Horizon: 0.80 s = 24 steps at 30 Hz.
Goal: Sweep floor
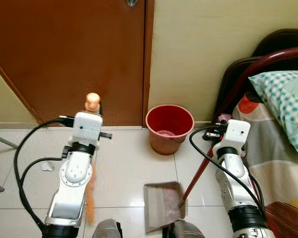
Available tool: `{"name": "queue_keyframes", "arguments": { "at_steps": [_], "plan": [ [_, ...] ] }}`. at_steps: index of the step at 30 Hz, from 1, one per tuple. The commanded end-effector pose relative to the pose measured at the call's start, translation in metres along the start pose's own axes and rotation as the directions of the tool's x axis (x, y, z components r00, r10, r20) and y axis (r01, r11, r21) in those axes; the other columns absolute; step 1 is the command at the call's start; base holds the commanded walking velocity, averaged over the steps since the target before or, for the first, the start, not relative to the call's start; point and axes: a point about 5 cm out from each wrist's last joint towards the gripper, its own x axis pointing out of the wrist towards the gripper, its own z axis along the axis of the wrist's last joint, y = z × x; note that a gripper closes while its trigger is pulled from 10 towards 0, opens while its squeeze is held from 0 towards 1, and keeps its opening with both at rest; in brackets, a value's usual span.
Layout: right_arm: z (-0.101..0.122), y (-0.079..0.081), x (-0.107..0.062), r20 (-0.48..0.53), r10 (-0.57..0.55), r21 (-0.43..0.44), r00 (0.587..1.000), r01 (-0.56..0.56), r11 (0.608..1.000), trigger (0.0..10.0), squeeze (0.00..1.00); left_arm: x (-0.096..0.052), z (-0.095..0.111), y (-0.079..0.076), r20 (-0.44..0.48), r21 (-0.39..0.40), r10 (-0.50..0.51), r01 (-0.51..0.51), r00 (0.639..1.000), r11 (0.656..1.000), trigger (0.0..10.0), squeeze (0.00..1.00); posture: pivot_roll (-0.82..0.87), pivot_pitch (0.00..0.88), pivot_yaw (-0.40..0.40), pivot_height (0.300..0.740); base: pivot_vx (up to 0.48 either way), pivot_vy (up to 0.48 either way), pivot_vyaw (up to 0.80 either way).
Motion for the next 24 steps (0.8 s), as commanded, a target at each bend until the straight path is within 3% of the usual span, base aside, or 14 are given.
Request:
{"name": "queue_keyframes", "arguments": {
  "at_steps": [1, 8, 15, 18, 21, 24],
  "plan": [
    [0.005, 0.004, 0.004, 0.021, 0.011, -0.003, 1.000, -0.011, 1.000, 10.0, 0.00, 0.001, 0.011, 0.003, 0.040, 0.007, 0.005, -0.006, 0.999, 1.000, 10.0, 0.00, 0.04, 0.028, -0.018, 0.740, 0.000, 0.000, 0.00],
    [0.013, 0.008, 0.011, 0.043, 0.029, -0.020, 0.999, -0.028, 0.999, 10.0, 0.00, -0.004, 0.005, 0.018, 0.000, 0.094, 0.055, -0.055, 0.998, 0.994, 10.0, 0.00, 0.04, 0.034, -0.021, 0.740, 0.000, 0.000, 0.00],
    [0.015, 0.003, 0.013, 0.052, 0.019, -0.029, 0.998, -0.018, 0.999, 10.0, 0.00, -0.012, -0.013, 0.020, -0.068, 0.160, 0.024, -0.013, 0.997, 0.987, 10.0, 0.00, 0.03, 0.049, -0.024, 0.740, 0.000, 0.000, 0.00],
    [0.013, 0.002, 0.012, 0.048, 0.019, -0.029, 0.999, -0.018, 0.999, 10.0, 0.00, -0.014, -0.015, 0.018, -0.077, 0.156, 0.011, 0.002, 0.997, 0.988, 10.0, 0.00, 0.03, 0.049, -0.024, 0.740, 0.000, 0.000, 0.00],
    [0.010, 0.000, 0.012, 0.028, 0.004, -0.004, 1.000, -0.004, 1.000, 10.0, 0.00, -0.015, -0.024, 0.010, -0.121, 0.091, -0.032, 0.043, 0.992, 0.995, 10.0, 0.00, 0.03, 0.052, -0.036, 0.740, 0.000, 0.000, 0.00],
    [0.011, 0.006, 0.013, 0.035, 0.029, -0.009, 0.999, -0.028, 1.000, 10.0, 0.00, -0.011, -0.030, 0.002, -0.132, 0.084, -0.056, 0.068, 0.990, 0.994, 10.0, 0.00, 0.03, 0.050, -0.040, 0.740, 0.000, 0.000, 0.00]
  ]
}}
